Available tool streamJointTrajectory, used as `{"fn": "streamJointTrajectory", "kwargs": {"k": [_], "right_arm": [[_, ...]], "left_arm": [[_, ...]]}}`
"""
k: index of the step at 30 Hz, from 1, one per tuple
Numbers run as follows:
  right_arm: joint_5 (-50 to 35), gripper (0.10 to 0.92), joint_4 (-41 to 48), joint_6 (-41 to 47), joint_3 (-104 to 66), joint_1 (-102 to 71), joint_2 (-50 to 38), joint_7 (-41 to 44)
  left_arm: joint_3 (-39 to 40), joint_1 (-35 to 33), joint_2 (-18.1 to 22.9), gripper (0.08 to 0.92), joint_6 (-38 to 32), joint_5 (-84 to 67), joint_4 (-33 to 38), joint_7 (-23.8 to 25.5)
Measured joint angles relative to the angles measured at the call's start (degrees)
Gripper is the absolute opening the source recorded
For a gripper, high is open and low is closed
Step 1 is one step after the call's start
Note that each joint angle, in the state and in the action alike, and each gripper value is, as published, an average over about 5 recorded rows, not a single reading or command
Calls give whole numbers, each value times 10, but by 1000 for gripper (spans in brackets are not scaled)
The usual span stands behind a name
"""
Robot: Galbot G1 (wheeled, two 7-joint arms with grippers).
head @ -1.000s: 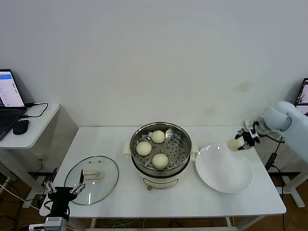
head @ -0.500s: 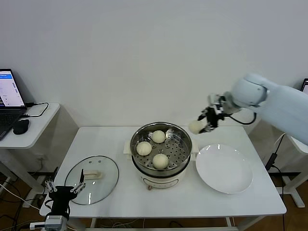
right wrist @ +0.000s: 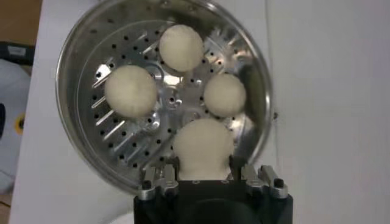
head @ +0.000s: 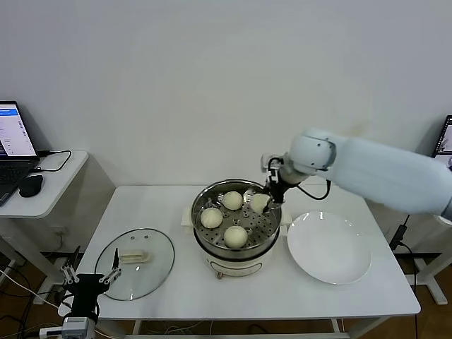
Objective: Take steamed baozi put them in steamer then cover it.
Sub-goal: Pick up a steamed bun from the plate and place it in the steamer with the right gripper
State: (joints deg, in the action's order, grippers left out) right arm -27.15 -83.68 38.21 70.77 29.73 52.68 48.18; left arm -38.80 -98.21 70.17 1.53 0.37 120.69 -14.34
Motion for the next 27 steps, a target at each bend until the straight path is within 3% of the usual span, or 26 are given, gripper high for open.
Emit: {"fn": "streamJointTrajectory", "kwargs": {"k": [17,27], "right_arm": [[25,537,45,23,-7,-57,44,-35],[22,781,31,30,-16,-48,31,-40]], "left_arm": [[-3,3,3,823,-1,-1,-3,-1],[-3,5,3,823,-2,-2,-4,-1]]}}
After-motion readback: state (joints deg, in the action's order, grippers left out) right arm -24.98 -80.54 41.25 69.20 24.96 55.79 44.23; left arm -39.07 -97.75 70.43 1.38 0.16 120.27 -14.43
